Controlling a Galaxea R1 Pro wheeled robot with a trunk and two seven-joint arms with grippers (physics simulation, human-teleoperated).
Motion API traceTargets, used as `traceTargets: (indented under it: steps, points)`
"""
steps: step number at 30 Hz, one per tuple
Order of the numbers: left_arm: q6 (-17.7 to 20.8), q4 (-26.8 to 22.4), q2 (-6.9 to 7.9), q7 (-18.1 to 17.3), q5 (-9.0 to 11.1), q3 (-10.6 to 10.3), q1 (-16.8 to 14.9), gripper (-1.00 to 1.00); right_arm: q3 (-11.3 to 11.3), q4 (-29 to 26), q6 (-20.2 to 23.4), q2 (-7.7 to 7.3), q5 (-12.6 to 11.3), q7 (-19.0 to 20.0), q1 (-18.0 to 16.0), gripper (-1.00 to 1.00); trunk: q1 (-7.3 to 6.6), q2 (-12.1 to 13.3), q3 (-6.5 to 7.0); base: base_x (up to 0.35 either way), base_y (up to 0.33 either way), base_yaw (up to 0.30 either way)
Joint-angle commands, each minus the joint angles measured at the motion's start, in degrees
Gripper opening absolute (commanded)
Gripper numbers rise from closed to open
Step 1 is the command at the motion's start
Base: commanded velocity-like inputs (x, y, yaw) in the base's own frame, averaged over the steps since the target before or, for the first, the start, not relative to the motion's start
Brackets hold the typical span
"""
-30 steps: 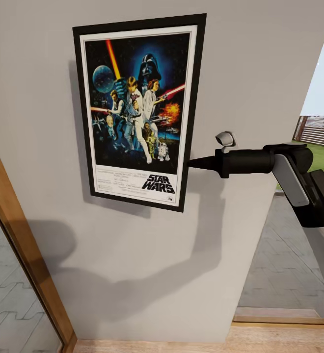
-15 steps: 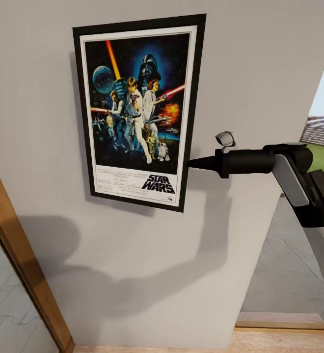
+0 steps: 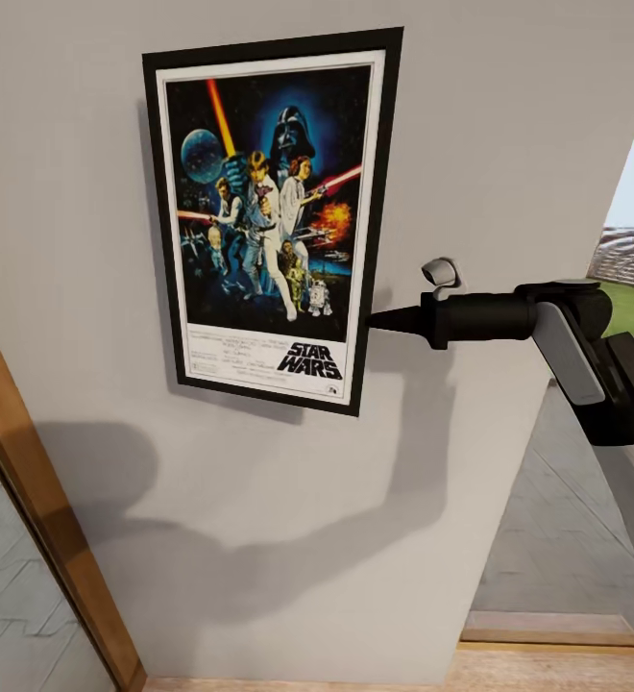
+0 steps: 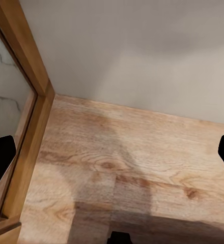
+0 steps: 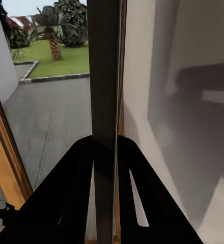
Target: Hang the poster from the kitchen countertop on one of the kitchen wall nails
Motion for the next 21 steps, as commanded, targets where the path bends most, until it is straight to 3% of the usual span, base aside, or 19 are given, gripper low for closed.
traceTargets:
  steps: [1,21]
  points:
    - [0.0,-0.01,-0.01,-0.33,0.3,0.08,0.02,1.0,0.07,0.02,0.27,-0.04,-0.27,-0.02,-0.03,-1.0,0.02,-0.03,-0.01,0.0,0.0,0.0]
    - [0.0,-0.01,-0.01,-0.33,0.3,0.08,0.02,1.0,0.08,0.02,0.25,-0.05,-0.25,-0.08,-0.03,-1.0,0.02,-0.03,-0.01,0.074,0.0,0.0]
